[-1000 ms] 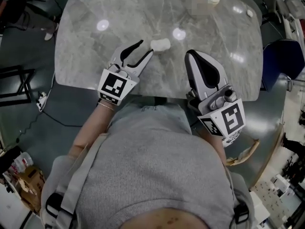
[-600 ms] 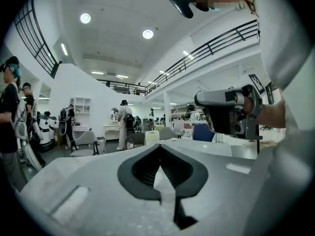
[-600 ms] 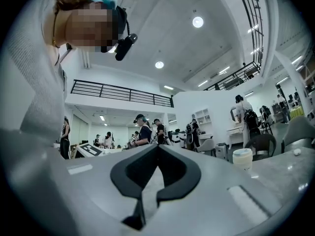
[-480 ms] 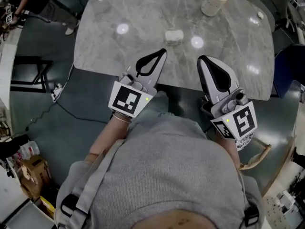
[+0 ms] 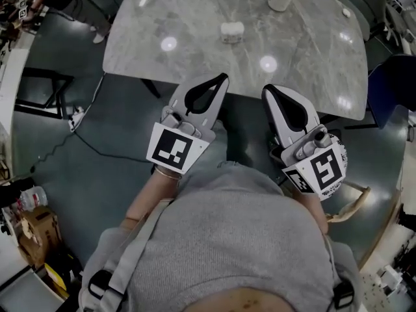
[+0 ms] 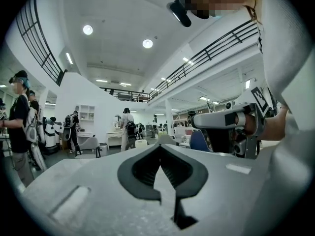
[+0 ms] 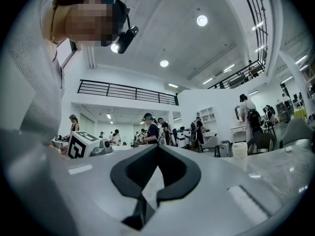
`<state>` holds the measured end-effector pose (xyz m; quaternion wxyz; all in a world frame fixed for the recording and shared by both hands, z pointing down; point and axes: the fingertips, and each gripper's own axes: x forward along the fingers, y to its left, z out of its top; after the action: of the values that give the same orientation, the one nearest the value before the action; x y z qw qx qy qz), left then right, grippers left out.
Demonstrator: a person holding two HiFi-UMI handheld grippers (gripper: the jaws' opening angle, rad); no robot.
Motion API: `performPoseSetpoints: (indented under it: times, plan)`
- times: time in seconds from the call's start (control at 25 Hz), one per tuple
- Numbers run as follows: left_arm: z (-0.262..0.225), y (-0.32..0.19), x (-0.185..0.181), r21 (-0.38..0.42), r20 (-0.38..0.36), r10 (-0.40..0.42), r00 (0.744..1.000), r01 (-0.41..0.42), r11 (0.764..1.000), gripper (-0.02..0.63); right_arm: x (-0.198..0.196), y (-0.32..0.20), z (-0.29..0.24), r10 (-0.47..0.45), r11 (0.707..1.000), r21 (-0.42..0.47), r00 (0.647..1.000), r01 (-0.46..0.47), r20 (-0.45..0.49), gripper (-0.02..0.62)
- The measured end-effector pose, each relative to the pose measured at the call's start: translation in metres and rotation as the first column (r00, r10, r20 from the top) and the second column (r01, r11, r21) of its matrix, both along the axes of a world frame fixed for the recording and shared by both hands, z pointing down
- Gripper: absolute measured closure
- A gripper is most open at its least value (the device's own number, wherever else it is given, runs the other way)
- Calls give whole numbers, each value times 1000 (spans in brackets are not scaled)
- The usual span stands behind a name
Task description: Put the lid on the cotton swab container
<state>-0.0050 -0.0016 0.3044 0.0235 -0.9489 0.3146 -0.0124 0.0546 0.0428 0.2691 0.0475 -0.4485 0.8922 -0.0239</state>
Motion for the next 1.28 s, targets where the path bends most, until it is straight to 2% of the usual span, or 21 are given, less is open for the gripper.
performPoseSetpoints:
  times: [0.24, 0.52, 0.88, 1.28]
  plan:
    - [-6, 60, -5, 15, -3, -15, 1000, 15, 1000, 606, -10, 57, -3, -21, 1000, 3, 1000, 21, -9, 592]
    - [-11, 106, -4, 26, 0, -44, 999, 44, 999, 606, -9, 99, -3, -37, 999, 2, 999, 37, 2, 594]
    - [-10, 134, 3, 36, 3, -60, 998, 60, 998, 606, -4, 126, 1, -40, 999, 9, 999, 40, -32, 594]
    - [-19, 146, -8, 46, -7, -70, 998, 70, 996, 606, -16, 139, -5, -47, 998, 27, 997, 49, -58, 594]
